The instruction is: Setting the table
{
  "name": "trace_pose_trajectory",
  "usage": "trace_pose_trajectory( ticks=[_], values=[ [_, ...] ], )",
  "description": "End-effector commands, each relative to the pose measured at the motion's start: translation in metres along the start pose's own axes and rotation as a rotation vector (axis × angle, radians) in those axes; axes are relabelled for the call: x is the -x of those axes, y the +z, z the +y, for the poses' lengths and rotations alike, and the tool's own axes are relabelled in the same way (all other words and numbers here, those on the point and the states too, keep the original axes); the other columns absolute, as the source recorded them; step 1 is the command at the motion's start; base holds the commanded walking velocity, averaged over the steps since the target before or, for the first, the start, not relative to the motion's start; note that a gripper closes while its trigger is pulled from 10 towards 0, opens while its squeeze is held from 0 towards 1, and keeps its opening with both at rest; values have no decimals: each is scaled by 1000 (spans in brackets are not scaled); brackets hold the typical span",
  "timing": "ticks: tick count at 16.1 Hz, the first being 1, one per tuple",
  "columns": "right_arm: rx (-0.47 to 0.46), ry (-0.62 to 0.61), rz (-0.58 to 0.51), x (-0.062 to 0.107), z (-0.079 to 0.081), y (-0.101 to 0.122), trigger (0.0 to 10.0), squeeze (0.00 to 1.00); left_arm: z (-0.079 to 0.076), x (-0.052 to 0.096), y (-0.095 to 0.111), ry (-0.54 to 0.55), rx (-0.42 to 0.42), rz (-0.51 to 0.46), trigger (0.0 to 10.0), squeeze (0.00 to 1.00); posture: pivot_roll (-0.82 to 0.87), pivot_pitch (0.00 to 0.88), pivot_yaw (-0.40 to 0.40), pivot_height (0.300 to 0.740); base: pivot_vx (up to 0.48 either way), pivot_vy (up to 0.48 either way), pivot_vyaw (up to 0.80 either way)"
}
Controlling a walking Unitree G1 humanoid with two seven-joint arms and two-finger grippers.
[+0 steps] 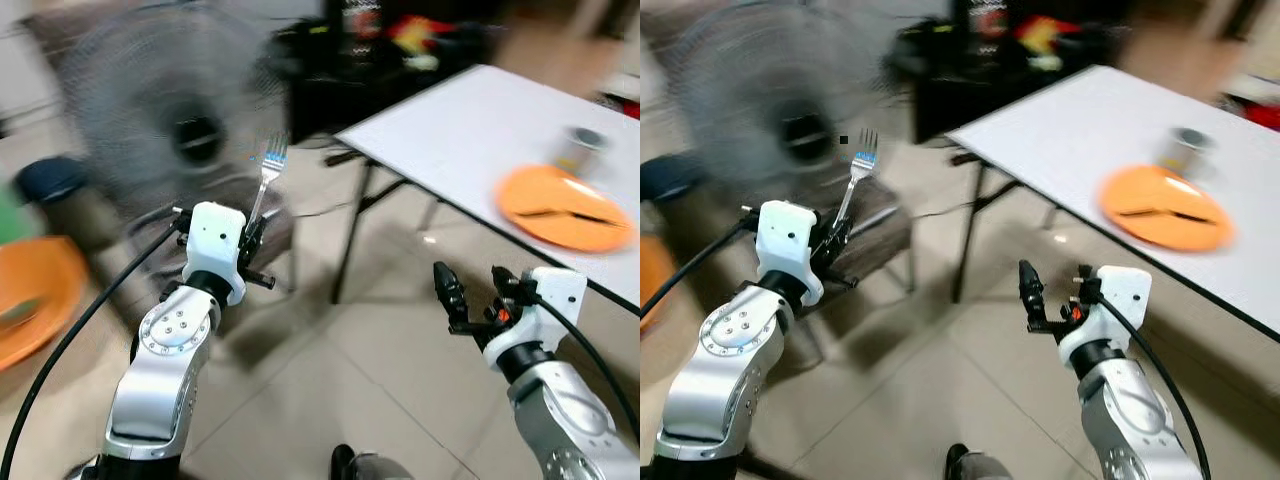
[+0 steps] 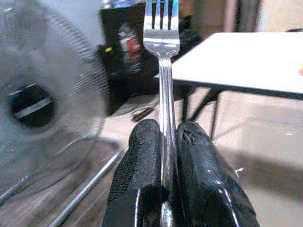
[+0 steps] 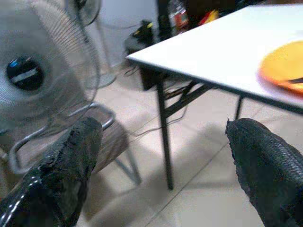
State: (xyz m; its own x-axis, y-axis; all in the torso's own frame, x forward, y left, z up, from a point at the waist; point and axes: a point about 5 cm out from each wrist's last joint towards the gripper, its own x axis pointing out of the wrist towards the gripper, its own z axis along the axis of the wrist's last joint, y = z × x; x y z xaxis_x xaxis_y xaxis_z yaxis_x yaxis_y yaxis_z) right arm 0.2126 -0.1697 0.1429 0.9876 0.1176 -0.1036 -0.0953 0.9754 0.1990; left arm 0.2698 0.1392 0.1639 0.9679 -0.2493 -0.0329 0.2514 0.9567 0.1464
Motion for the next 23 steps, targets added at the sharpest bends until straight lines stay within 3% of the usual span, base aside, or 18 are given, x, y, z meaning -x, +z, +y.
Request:
trace_pose_trajectory(
  ticks=[1, 3, 23],
  values=[
    [23, -2, -6, 0, -2, 3, 10000, 0, -2, -2, 5, 5, -2, -21, 10000, 0, 0, 0, -25, 740, 0, 0, -788],
    [37, 12, 13, -2, 0, -1, 10000, 0, 3, -1, 2, 17, -5, -17, 10000, 0, 4, 0, -37, 740, 0, 0, -788],
    [111, 39, 34, -19, 1, 1, 10000, 0, 24, 5, -2, 76, 19, 11, 10000, 0, 17, 0, -80, 740, 0, 0, -34]
  ],
)
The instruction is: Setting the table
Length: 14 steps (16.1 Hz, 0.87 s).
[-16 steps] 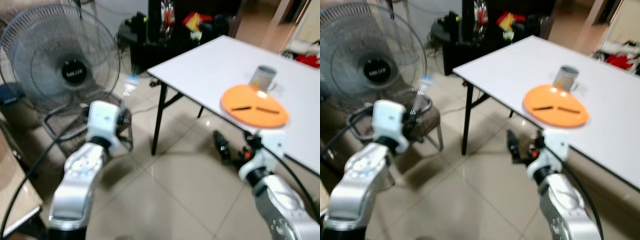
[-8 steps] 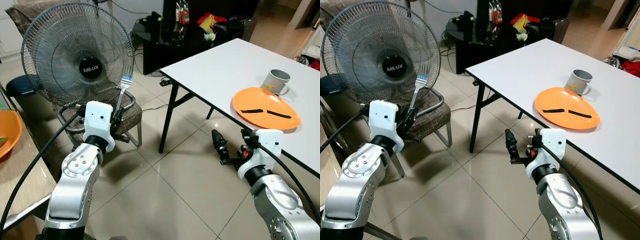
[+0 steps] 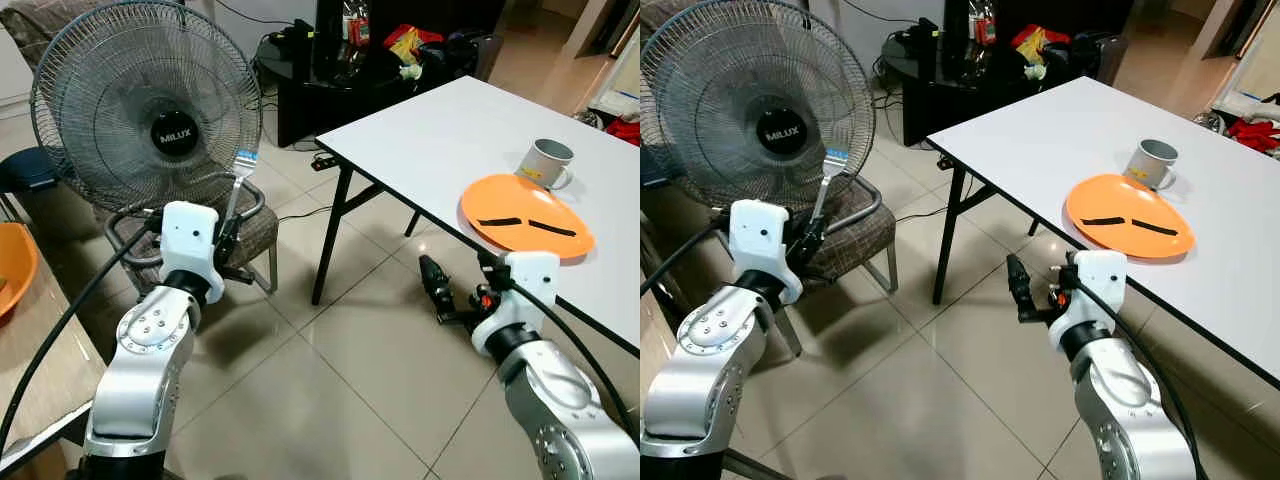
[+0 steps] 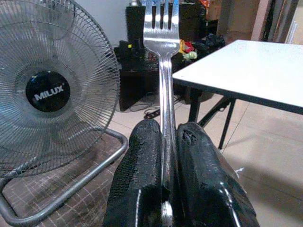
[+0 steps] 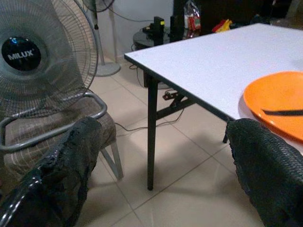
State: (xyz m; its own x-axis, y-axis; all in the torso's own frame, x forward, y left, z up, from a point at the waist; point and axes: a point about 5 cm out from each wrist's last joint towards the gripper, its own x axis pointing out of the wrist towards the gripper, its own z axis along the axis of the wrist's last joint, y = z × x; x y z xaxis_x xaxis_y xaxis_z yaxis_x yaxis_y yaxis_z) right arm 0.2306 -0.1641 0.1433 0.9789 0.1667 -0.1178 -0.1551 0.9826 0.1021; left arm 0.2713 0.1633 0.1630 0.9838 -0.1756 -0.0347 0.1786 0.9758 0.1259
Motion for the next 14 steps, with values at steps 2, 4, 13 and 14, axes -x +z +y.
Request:
trace_pose_trajectory(
  ticks=[2, 4, 13, 14],
  values=[
    [7, -7, 12, -1, -3, -1, 10000, 0, 1, 0, 3, 1, -3, -1, 10000, 0, 17, 0, -78, 740, 124, 0, -731],
    [8, -7, 12, -1, -3, -1, 10000, 0, 1, 0, 3, 1, -3, -2, 10000, 0, 17, 0, -79, 740, 251, 0, -781],
    [63, -44, -31, -2, -8, -8, 10000, 0, 8, -4, 2, -8, -26, 13, 10000, 0, 30, 0, -38, 740, 281, 0, 0],
    [57, -55, -33, -1, -8, -10, 10000, 0, 9, -5, 3, -17, -35, 12, 10000, 0, 34, 0, -26, 740, 289, 0, 0]
  ],
)
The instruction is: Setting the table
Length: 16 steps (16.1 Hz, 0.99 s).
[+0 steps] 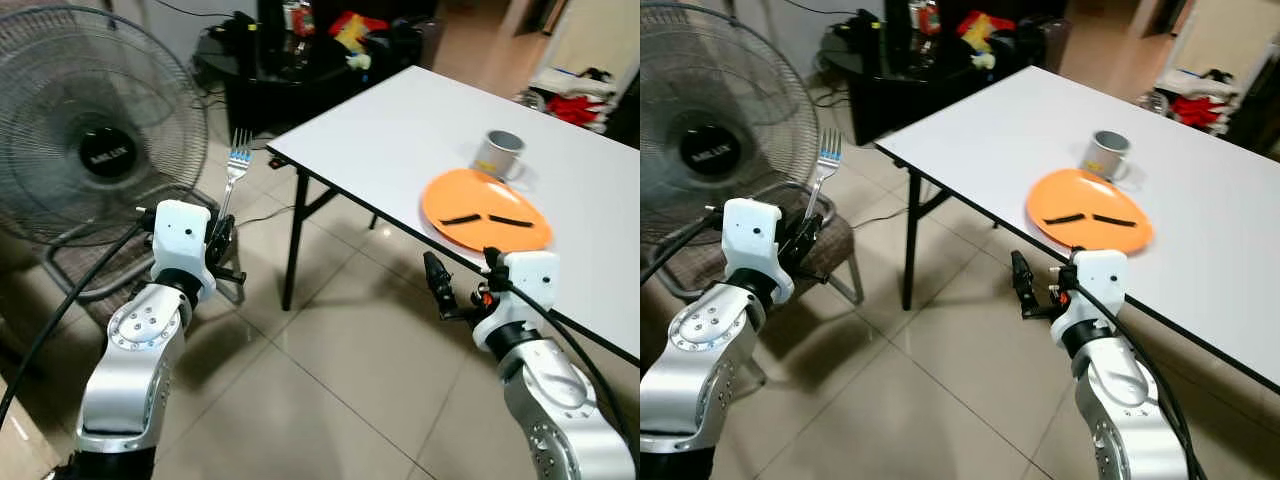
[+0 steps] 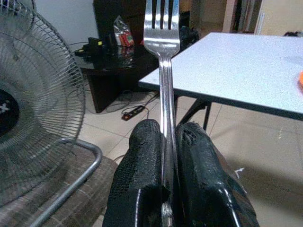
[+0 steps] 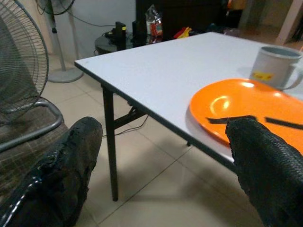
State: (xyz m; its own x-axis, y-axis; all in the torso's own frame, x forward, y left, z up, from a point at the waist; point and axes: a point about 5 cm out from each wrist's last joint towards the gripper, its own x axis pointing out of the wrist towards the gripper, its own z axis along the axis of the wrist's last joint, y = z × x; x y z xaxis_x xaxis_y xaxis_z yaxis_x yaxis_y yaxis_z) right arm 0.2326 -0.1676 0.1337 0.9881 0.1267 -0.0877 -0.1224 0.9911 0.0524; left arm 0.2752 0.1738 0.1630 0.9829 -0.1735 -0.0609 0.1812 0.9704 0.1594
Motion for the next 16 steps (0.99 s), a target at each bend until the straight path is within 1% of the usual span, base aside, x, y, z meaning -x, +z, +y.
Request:
trace_pose_trajectory(
  ticks=[1, 5, 11, 14, 15, 16],
  values=[
    [8, -22, -4, 1, -3, -1, 10000, 0, -1, -3, 5, -19, -6, -14, 10000, 0, 35, 0, -24, 740, 289, 0, 0],
    [8, -38, -12, 4, -6, -8, 10000, 0, -1, -5, 5, -35, -11, -10, 10000, 0, 43, 0, -11, 740, 304, 0, 0],
    [33, -14, -24, 0, -5, -4, 10000, 0, -1, -4, 4, -24, 3, -12, 10000, 0, 37, 0, -30, 740, 341, 0, 0],
    [38, 0, -29, 0, -5, -2, 10000, 0, -2, -4, 3, -20, 10, -11, 10000, 0, 31, 0, -35, 740, 346, 0, -800],
    [30, -2, -30, 0, -5, -2, 10000, 0, -2, -4, 3, -19, 11, -11, 10000, 0, 31, 0, -35, 740, 345, 0, -575],
    [22, -6, -33, 0, -6, -1, 10000, 0, -2, -4, 2, -18, 12, -10, 10000, 0, 29, 0, -38, 740, 349, 0, 0]
  ],
)
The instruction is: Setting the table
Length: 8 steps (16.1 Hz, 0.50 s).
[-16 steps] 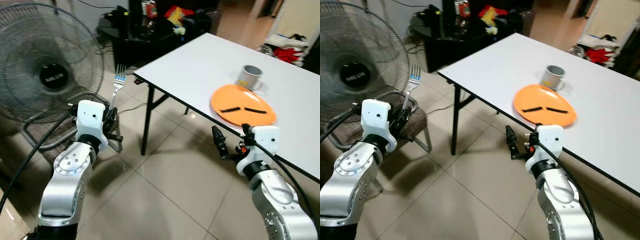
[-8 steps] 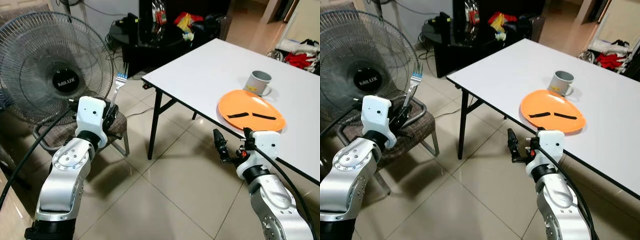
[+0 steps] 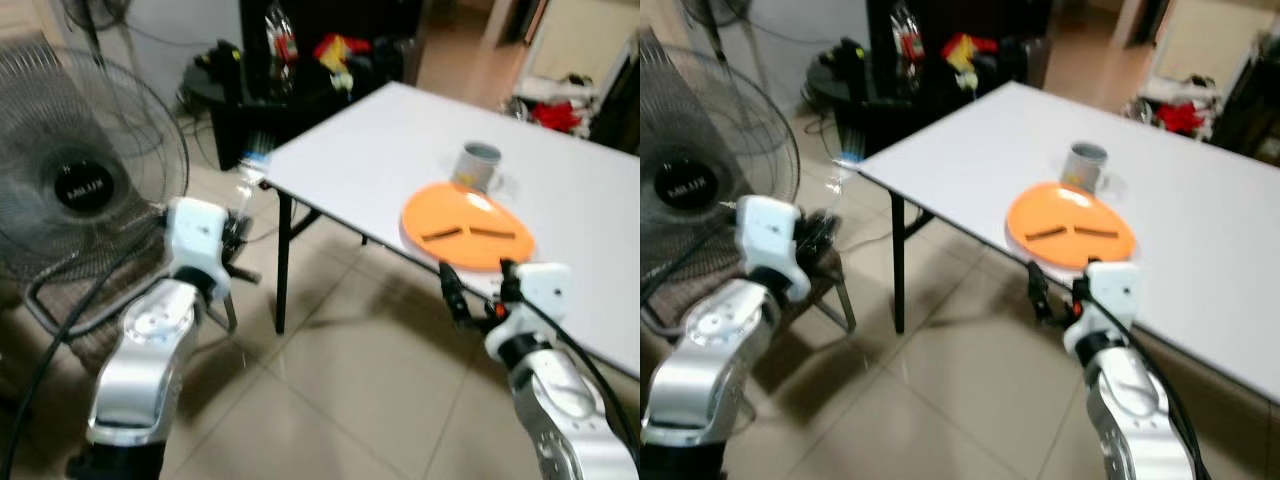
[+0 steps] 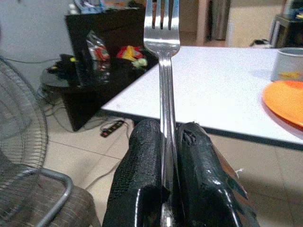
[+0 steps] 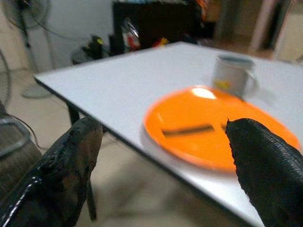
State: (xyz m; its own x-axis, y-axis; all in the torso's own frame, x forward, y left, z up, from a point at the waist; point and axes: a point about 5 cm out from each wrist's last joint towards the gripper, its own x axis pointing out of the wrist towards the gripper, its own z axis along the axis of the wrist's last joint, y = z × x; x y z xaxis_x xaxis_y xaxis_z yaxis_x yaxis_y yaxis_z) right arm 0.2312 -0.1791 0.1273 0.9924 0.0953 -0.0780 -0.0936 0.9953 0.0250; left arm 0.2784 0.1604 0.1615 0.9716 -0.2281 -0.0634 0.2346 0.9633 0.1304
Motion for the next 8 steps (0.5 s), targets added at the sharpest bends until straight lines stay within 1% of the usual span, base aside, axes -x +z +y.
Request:
trace_pose_trajectory(
  ticks=[1, 7, 8],
  values=[
    [1, 26, -23, -1, 5, 5, 10000, 0, 10, 3, 1, 39, -14, -4, 10000, 0, 29, 0, -38, 740, 345, 0, 0],
    [-2, 27, -18, -2, 5, 6, 10000, 0, 10, 3, 0, 35, -19, -4, 10000, 0, 28, 0, -42, 740, 347, 0, 0],
    [0, 32, -20, -1, 6, 6, 10000, 0, 10, 3, 0, 30, -20, -4, 10000, 0, 27, 0, -40, 740, 345, 0, -800]
  ],
)
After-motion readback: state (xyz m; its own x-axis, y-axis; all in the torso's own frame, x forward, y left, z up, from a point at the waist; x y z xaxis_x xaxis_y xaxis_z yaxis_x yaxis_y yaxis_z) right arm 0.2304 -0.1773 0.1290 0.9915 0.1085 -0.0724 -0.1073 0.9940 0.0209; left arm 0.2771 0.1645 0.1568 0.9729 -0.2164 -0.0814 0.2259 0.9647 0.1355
